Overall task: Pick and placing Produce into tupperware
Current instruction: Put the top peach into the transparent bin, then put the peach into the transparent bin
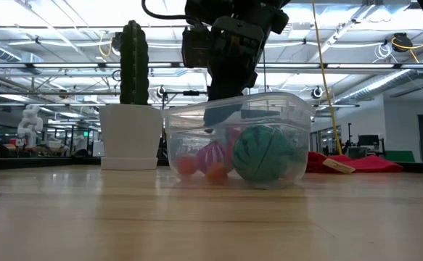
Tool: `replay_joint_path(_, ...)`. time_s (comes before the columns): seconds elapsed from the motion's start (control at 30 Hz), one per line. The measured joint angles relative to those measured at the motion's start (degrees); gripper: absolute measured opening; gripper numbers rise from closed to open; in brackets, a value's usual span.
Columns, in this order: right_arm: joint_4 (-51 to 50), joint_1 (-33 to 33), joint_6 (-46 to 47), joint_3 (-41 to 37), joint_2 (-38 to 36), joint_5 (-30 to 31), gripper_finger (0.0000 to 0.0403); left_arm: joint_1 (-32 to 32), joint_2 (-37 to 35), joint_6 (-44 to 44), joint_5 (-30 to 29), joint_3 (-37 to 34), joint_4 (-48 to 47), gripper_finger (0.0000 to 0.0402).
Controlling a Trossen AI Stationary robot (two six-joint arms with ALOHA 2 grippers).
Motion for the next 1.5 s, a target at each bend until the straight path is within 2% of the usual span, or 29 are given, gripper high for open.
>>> replay_joint_path(0.13,-0.09,0.0,-0.44,0.0,-3.96,-0.07,0.0168,0.0,0.0,0.04,0.0,0.0,0.0,0.0292)
replay_joint_path(0.33,-1.56,1.7,1.5,0.0,-15.26,-0.07,0.0165,-0.01,0.0,0.97,-0.01,0.0,0.01,0.0292)
replay_joint_path(0.5,-9.07,7.41,7.3,0.15,-25.17,-0.22,0.0165,-0.02,0.0,1.03,0.0,0.0,0.0,0.0292)
replay_joint_path(0.63,-20.35,14.86,16.29,0.15,-28.82,-0.11,0.0165,-0.01,0.0,1.03,-0.01,0.0,0.01,0.0292)
replay_joint_path(0.8,-32.59,24.11,29.78,0.09,-28.06,1.34,0.0165,0.69,0.0,1.5,0.0,0.0,0.0,0.0292)
replay_joint_path(1.03,-29.11,30.78,37.91,0.04,-24.7,1.69,0.0165,2.82,0.0,5.04,-0.11,0.0,0.0,0.0292)
replay_joint_path(1.33,-27.42,34.79,39.06,0.02,-21.3,5.18,0.0165,3.28,0.0,6.32,-0.09,0.0,0.0,0.0292)
replay_joint_path(1.5,-27.21,36.13,36.7,0.03,-17.26,4.69,0.0195,3.15,0.0,7.15,-0.09,0.0,0.03,0.0292)
